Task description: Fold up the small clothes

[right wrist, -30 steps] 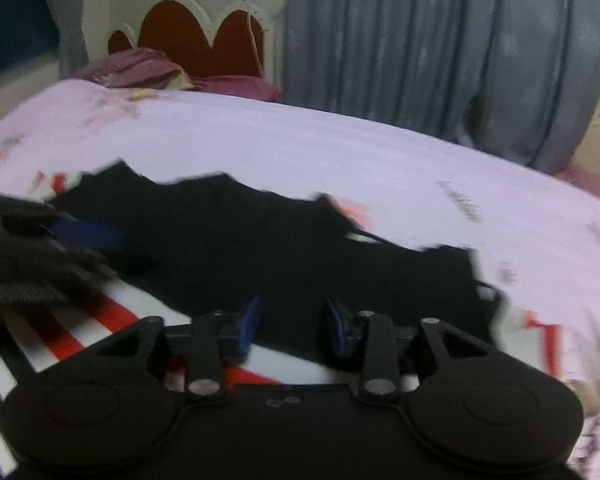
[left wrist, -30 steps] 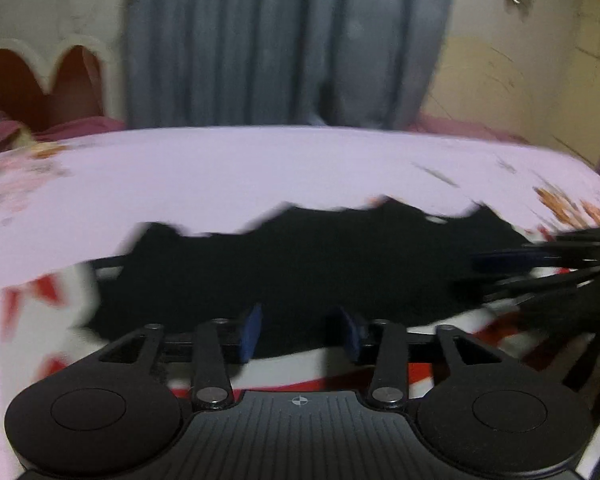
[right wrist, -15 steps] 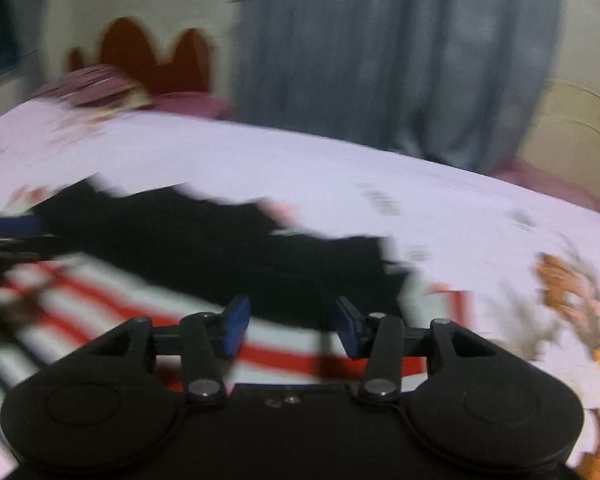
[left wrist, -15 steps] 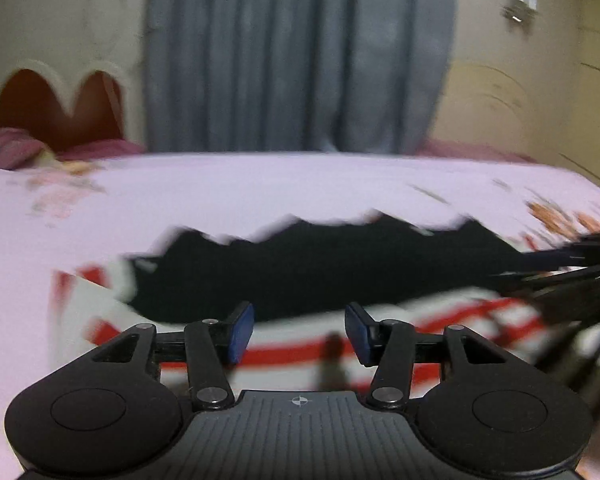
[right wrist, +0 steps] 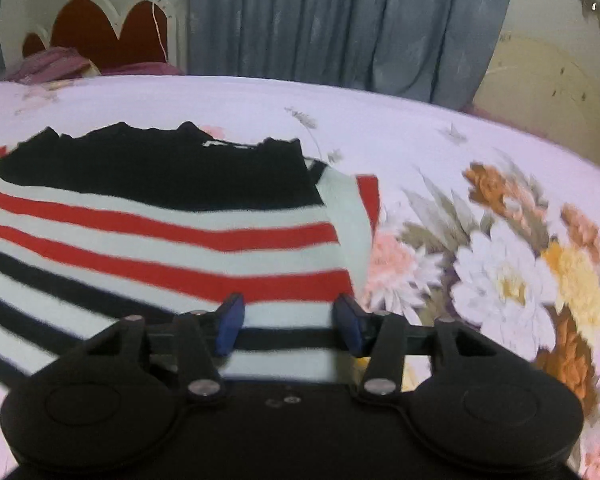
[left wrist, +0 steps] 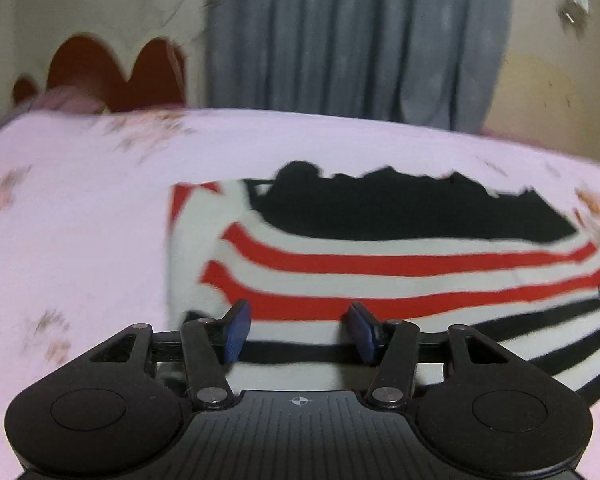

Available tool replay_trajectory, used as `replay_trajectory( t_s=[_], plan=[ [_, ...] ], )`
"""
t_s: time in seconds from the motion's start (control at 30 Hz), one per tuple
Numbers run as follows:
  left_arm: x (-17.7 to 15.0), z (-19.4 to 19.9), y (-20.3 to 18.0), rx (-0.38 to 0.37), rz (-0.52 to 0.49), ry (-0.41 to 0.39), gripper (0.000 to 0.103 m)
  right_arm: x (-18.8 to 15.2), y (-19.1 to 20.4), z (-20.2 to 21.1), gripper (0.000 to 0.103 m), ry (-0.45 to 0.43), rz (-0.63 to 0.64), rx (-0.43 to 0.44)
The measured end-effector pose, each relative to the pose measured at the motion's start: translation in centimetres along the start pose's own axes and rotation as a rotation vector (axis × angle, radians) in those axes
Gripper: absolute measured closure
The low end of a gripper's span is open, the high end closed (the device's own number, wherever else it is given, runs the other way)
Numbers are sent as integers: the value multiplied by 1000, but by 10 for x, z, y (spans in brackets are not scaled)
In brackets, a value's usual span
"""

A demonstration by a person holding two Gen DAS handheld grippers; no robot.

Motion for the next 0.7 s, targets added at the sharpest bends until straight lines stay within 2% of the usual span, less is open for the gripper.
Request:
replay_trajectory(
  t_s=[0.07,0.13,0.2,0.33,0.37,0.4,0.43,0.53,0.6,0.7],
  plan=[
    [3,8,-4,-7,23,2,49,7,9,9,63,-13,13,-18],
    [2,21,-18,-74,53,-18,49,17,24,29,63,-84,-15,35],
    [-4,29,-45,-103,-4,-18,49,17,45,41,64,-104,-4,93],
    [-24,25,-96,-160,-118,61,48,10,93,33,62,-35,84,155],
    [-32,20,-106,-135,-169,101,43,4,100,27,61,13,102,140],
    [-37,20,-115,-101,-223,98,43,-3,105,22,61,42,119,124],
    [-39,23,-121,-84,-248,84,43,-6,108,24,60,29,139,108],
    [-34,33,-117,-125,-216,62,43,-6,106,33,62,37,122,134],
    [-33,34,-105,-69,-204,61,43,-8,98,31,63,42,124,119],
    [-30,44,-66,-9,-131,24,43,-14,72,41,63,43,105,53]
  ],
)
Point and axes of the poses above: each gripper's, at about its wrist camera, not at the fingertips, and z roughly against the way its jaws point, y to its left, x to its top, the point moved 3 cm from there along -z, roughly the way its jaws point, and after that the axes turned 5 degrees about z, right-handed, at the moved point
